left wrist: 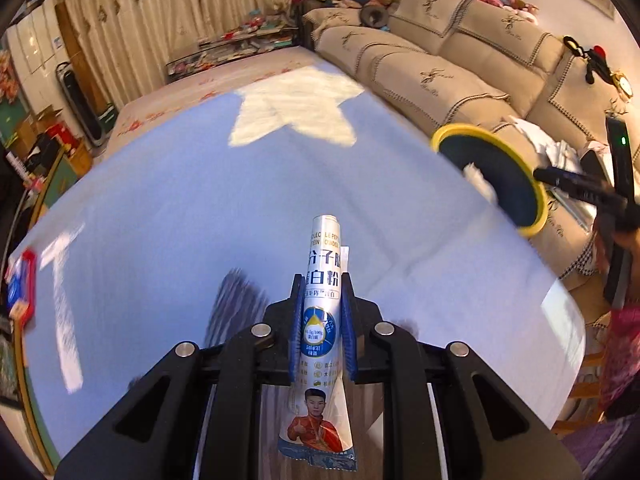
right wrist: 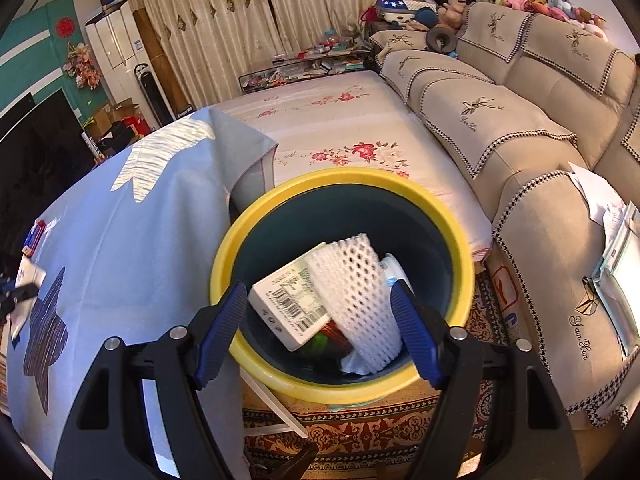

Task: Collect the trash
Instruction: 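Carry the tube over the bin and open the left gripper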

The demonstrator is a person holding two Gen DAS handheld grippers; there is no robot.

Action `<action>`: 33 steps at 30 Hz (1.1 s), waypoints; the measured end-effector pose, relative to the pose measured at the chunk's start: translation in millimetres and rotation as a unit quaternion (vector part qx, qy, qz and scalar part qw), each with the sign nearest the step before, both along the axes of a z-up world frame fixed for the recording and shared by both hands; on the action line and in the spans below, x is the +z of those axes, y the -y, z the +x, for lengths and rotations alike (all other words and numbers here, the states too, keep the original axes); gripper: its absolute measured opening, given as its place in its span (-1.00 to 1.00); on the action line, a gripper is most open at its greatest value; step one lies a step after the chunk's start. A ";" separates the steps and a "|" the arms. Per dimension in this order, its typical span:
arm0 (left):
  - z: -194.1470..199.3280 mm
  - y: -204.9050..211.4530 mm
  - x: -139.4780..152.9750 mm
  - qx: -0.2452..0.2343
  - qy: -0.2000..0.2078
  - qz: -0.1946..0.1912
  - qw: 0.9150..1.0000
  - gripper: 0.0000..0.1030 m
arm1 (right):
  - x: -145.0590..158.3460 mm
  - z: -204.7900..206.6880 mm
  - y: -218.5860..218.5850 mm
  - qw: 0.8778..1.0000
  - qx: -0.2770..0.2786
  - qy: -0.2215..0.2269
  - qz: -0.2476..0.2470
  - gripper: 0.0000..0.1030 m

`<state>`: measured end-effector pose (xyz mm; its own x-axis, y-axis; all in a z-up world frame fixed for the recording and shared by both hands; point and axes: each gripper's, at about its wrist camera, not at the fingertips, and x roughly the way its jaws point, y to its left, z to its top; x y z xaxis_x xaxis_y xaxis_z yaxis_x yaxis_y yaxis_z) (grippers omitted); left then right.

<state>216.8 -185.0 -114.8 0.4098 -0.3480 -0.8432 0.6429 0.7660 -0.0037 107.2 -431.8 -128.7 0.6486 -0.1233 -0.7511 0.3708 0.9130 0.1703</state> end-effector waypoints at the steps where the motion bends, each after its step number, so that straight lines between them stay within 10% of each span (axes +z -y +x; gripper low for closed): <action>1: 4.7 13.3 3.2 -0.007 0.000 -0.002 1.000 -0.67 | 1.4 -4.1 5.1 1.000 -0.005 0.002 0.001 0.37; 17: 34.4 303.1 -24.3 -0.151 -0.047 0.009 0.987 -0.67 | -21.4 -73.0 93.9 0.995 -0.094 0.000 0.039 0.37; 28: 50.4 377.4 -86.0 -0.123 -0.093 0.033 0.987 -0.61 | -33.8 -84.4 110.7 0.993 -0.097 0.002 0.069 0.37; 33: 51.2 371.8 -81.8 -0.104 -0.077 0.026 0.991 0.29 | -28.2 -79.0 106.3 0.994 -0.088 0.006 0.068 0.37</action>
<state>268.1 -556.8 -196.6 0.1981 -0.3651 -0.9097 0.7820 0.6184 -0.0779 28.2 -538.1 -156.9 0.6356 -0.1337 -0.7604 0.5191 0.8030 0.2927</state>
